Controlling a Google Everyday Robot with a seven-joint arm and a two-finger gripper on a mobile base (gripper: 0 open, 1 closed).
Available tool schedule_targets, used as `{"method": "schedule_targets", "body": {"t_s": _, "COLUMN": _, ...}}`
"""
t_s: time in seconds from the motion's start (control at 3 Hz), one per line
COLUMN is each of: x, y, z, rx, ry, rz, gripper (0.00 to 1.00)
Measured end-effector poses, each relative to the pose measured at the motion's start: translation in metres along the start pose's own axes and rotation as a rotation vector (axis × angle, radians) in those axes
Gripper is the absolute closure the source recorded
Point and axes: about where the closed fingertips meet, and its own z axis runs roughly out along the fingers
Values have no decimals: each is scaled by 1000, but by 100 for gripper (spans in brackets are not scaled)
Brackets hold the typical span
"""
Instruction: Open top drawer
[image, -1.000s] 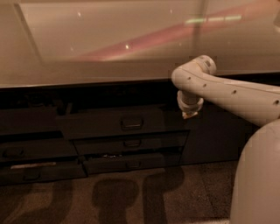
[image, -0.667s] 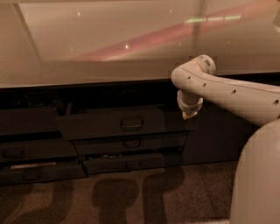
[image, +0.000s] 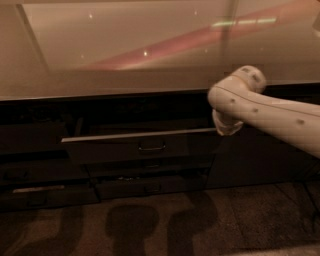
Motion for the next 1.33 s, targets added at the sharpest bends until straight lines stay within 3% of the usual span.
{"method": "schedule_targets", "body": {"t_s": 0.33, "x": 11, "y": 3, "z": -35, "rx": 111, "ry": 31, "rz": 26, "gripper": 100}}
{"method": "schedule_targets", "body": {"t_s": 0.67, "x": 11, "y": 3, "z": -35, "rx": 111, "ry": 31, "rz": 26, "gripper": 100}}
{"method": "schedule_targets", "body": {"t_s": 1.33, "x": 12, "y": 3, "z": -32, "rx": 98, "ry": 4, "rz": 33, "gripper": 58}}
